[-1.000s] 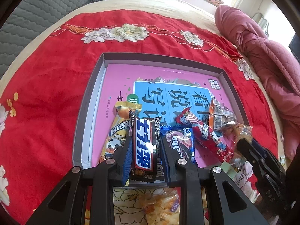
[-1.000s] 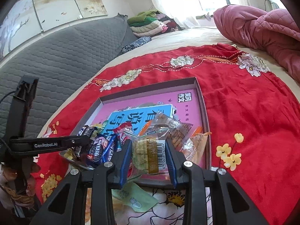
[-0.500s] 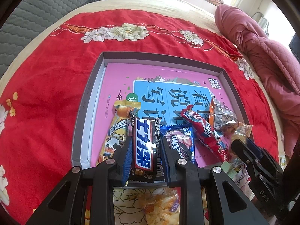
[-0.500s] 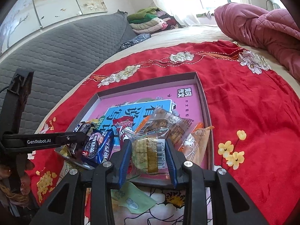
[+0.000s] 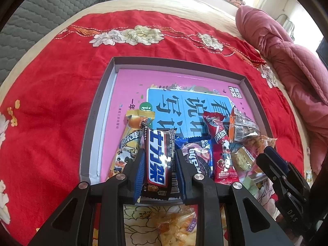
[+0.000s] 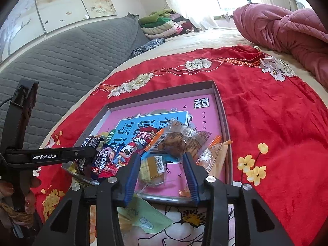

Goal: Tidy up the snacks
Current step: 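Open the right tool to drop the cookie packet while the left tool releases the Snickers bar, then withdraw both open tools toward the cracker bag and green snack bag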

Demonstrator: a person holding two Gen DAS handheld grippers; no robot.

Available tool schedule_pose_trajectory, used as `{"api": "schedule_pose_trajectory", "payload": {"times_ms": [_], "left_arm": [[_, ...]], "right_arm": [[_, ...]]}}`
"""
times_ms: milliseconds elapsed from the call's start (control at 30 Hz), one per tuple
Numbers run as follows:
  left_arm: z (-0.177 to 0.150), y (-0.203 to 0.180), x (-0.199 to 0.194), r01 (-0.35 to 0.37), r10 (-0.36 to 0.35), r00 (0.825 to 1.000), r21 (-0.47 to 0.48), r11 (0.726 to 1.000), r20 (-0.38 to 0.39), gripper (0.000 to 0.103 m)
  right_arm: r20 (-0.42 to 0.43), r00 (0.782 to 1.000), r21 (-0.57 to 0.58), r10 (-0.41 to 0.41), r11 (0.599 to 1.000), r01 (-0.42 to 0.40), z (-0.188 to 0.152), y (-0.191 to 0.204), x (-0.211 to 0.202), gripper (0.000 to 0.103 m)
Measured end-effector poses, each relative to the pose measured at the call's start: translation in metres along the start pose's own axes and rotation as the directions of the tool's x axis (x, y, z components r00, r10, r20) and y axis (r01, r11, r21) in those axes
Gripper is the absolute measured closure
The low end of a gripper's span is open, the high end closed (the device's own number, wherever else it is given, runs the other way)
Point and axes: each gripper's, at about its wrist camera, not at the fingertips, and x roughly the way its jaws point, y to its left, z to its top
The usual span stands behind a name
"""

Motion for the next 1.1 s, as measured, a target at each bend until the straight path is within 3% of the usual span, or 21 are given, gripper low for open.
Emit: {"api": "schedule_pose_trajectory", "payload": {"times_ms": [167, 700, 867, 967, 1100], "left_arm": [[0.000, 0.000, 0.000, -0.003, 0.003, 1.000, -0.005, 1.000, -0.004, 0.074], [0.004, -0.001, -0.015, -0.004, 0.004, 1.000, 0.002, 1.000, 0.015, 0.055], [0.006, -0.001, -0.023, -0.002, 0.002, 1.000, 0.001, 1.000, 0.023, 0.054], [0.006, -0.001, -0.027, 0.002, -0.002, 1.000, -0.002, 1.000, 0.030, 0.052], [0.006, -0.001, -0.032, 0.008, -0.008, 0.999, -0.002, 1.000, 0.034, 0.050]], "right_arm": [[0.007, 1.000, 0.003, 0.002, 1.000, -0.002, 0.001, -0.001, -0.002, 0.058], [0.018, 1.000, -0.001, -0.002, 1.000, 0.002, 0.002, 0.001, -0.007, 0.051], [0.026, 1.000, -0.005, -0.005, 1.000, 0.005, 0.002, 0.002, -0.009, 0.050], [0.030, 1.000, -0.003, -0.005, 1.000, 0.005, 0.003, 0.002, -0.011, 0.043], [0.037, 0.999, -0.005, -0.005, 1.000, 0.006, 0.003, 0.002, -0.015, 0.042]]}}
